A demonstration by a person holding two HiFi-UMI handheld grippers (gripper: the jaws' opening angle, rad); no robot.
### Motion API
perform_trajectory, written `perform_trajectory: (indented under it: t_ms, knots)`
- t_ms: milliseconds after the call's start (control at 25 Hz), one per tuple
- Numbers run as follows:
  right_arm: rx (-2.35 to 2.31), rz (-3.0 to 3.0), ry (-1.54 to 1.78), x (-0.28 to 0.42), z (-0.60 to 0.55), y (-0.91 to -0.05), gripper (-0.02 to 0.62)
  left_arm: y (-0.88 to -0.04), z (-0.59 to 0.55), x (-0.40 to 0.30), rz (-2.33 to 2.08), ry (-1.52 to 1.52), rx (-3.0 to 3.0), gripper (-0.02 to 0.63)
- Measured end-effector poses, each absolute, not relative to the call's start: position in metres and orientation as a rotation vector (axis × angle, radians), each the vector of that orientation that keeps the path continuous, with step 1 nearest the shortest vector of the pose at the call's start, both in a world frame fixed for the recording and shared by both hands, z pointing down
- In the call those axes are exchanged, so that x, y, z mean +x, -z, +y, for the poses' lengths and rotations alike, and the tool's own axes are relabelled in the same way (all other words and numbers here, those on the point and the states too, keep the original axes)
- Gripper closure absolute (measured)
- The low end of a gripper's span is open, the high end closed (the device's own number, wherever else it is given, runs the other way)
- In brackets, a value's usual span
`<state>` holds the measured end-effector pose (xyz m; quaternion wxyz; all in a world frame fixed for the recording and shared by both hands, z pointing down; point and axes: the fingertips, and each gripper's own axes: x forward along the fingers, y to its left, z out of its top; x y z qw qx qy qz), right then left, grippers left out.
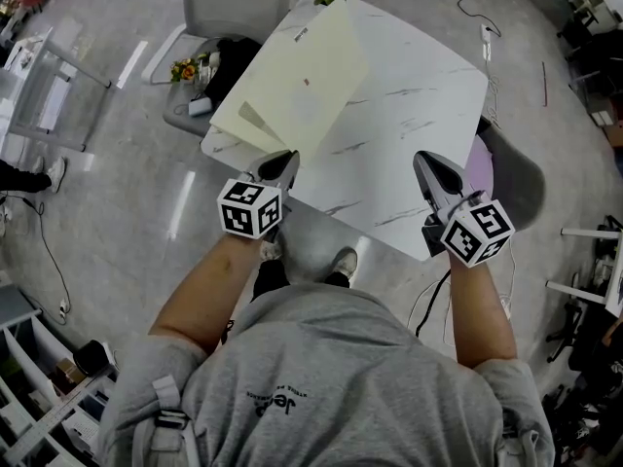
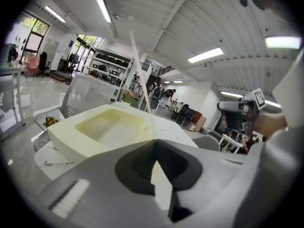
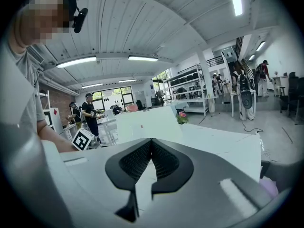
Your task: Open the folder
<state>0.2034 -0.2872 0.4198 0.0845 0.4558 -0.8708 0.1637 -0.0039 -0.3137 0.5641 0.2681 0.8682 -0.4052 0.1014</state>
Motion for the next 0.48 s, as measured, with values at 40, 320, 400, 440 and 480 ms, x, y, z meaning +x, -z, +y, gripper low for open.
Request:
perform_trajectory:
  t_ms: [40, 320, 400, 440, 480]
  knots:
    - [1.362, -2.599, -0.489, 0.203, -0.287, -0.419, 0.592, -0.564, -0.312, -0.001, -1.085, -0.294, 2.365, 0.546]
    - [1.432, -2.586, -0.502, 0.224, -0.283, -0.411, 0.591, -0.565, -0.297, 0.036, -0.991, -0.524, 2.562, 0.546]
    - [1.47, -2.571, -0.503, 0.237, -0.278, -0.409, 0.592, -0.565, -0.29, 0.05, -0.949, -0.617, 2.637, 0.546]
    - [1.493, -2.563, -0.503, 0.245, -0.275, -0.408, 0.592, -0.564, -0.287, 0.058, -0.925, -0.661, 2.669, 0.546]
    - [1.517, -2.554, -0.504, 0.254, -0.271, -0.407, 0.591, -0.564, -0.283, 0.065, -0.902, -0.707, 2.698, 0.546]
